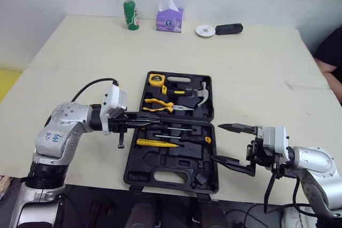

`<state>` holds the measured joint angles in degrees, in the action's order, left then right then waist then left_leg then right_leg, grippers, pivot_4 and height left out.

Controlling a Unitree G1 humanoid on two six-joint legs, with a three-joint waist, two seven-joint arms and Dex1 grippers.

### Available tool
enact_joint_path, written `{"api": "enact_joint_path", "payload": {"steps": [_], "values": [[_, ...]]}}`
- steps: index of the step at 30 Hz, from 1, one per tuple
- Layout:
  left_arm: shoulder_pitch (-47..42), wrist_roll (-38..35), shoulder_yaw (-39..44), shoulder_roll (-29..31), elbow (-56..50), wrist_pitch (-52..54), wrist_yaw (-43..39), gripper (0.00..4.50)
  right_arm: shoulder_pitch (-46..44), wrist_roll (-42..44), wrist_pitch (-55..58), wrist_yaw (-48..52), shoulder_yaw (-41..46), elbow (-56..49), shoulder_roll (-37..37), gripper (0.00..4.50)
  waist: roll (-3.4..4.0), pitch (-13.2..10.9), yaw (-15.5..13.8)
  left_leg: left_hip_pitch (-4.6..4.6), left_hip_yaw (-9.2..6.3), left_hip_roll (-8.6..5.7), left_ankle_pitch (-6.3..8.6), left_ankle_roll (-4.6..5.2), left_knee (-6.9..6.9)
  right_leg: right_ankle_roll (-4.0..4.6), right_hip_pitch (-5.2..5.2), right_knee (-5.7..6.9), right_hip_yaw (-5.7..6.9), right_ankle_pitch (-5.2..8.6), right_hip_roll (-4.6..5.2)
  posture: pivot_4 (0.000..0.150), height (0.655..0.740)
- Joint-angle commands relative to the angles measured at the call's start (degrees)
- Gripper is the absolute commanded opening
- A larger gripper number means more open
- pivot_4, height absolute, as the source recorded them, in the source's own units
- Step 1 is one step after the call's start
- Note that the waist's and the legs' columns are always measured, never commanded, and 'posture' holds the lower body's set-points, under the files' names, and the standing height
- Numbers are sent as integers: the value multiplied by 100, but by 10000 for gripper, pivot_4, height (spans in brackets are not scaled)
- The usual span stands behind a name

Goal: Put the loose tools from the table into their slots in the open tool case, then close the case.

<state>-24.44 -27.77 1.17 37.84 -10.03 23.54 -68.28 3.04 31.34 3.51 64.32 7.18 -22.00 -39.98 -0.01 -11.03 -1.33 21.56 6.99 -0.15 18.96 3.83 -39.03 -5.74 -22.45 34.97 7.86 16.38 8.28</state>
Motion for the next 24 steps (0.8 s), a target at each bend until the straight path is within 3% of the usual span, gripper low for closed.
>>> {"api": "enact_joint_path", "payload": {"steps": [1,13,24], "values": [[94,231,-192,25,75,-199,58,276,65,-49,-192,23,101,-64,-10,45000,0,0,-1,0,0,0,0,0,0,0,0,0,0,0,0,1500,7400],[405,806,-850,-22,441,-569,72,276,168,-55,-195,0,117,-165,-59,45000,0,0,-2,-2,1,0,6,-7,4,0,-2,-22,-2,0,6,1500,7400],[391,831,-934,-129,664,-564,125,276,188,-108,-214,-42,138,-198,-68,45000,0,0,-2,-2,1,0,10,-9,4,0,-4,-22,-2,0,9,1500,7400]]}}
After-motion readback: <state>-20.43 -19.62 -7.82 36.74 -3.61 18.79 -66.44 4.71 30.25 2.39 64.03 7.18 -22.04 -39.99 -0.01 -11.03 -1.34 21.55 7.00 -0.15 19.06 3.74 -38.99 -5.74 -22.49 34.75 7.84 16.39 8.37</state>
